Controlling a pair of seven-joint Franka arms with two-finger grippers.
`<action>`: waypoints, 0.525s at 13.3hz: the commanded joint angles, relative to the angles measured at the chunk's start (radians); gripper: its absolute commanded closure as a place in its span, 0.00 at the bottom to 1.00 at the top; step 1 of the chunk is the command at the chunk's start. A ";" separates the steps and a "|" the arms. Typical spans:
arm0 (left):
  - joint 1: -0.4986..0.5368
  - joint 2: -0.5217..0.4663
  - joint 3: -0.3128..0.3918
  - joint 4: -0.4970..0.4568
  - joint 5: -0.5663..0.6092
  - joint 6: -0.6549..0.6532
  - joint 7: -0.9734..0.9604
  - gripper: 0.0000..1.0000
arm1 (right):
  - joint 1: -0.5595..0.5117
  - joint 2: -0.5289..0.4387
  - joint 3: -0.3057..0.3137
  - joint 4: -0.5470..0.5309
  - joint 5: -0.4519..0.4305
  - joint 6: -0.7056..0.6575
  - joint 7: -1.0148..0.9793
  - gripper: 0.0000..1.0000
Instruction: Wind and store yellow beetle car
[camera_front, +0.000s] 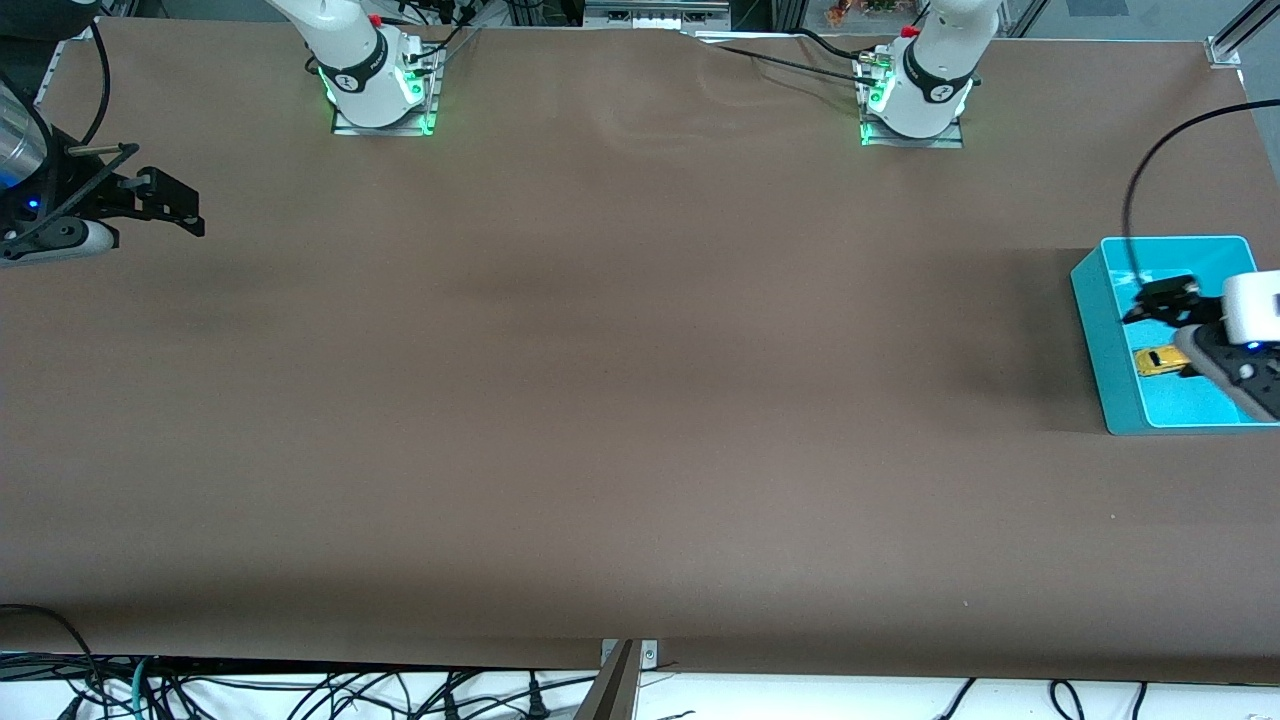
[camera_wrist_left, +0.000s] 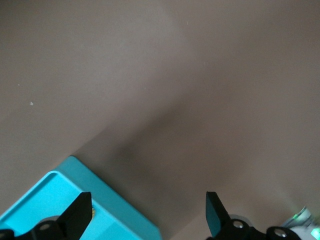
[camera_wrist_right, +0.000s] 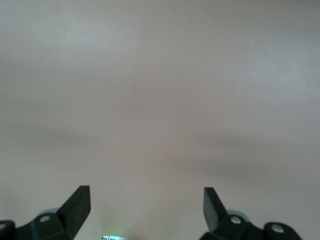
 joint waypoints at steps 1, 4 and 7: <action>-0.086 -0.008 -0.015 0.006 -0.011 -0.006 -0.276 0.00 | 0.001 0.008 -0.002 0.027 0.001 -0.023 0.010 0.00; -0.155 -0.097 -0.040 0.016 -0.057 -0.004 -0.455 0.00 | 0.001 0.008 -0.002 0.027 0.001 -0.023 0.010 0.00; -0.342 -0.235 0.174 -0.047 -0.123 -0.004 -0.505 0.00 | 0.001 0.010 -0.002 0.027 0.001 -0.023 0.010 0.00</action>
